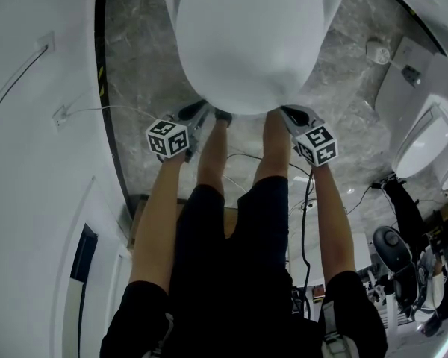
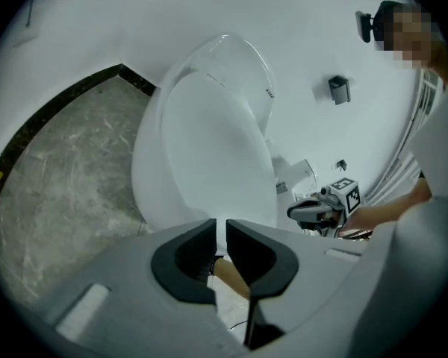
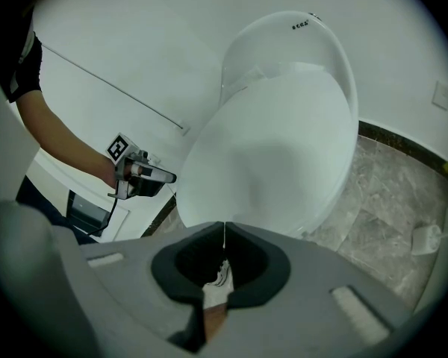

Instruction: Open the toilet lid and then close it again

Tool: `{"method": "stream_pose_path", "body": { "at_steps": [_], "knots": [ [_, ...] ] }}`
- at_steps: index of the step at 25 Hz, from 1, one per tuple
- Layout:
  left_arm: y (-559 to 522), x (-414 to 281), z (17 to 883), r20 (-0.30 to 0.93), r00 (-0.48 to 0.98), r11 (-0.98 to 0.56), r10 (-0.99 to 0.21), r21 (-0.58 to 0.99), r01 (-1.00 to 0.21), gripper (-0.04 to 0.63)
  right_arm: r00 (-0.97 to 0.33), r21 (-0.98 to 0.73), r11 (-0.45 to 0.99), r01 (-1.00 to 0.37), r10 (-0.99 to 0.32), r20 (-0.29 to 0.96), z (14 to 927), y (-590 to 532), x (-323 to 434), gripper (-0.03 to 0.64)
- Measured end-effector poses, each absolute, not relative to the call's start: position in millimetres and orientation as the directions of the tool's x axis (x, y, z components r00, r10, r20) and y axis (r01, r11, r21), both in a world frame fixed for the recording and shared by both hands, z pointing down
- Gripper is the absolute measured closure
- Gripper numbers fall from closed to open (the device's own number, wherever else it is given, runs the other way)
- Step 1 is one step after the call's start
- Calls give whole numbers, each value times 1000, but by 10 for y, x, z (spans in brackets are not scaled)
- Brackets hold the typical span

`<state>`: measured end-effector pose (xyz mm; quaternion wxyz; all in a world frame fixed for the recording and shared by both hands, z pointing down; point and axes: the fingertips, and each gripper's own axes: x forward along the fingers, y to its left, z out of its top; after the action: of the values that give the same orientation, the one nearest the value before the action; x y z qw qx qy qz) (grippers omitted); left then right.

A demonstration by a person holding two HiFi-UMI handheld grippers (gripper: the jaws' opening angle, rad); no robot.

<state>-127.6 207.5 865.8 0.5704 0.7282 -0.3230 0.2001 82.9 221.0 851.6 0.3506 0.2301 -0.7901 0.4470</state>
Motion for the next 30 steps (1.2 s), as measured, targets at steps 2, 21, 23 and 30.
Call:
{"method": "stream_pose_path", "body": {
  "at_steps": [2,21,23,30],
  "knots": [
    [2045,-1302,8687,666,699,-114,-260,697,-708,540,-651,-545,497,-675,-53,757,8501,2184,842,611],
    [2007,-1393,8841,653,694,-24,-304,723,-691,462,-621,-534,416,-736,-102,777,8677,2225,952,586],
    [1988,-1376,8851,654,694,-22,-301,723,-690,462,-615,-535,388,-751,-116,780,8713,2224,1005,581],
    [1991,-1387,8877,642,703,15,-306,742,-670,469,-633,-590,264,-763,-123,764,8882,2297,1056,554]
  ]
}}
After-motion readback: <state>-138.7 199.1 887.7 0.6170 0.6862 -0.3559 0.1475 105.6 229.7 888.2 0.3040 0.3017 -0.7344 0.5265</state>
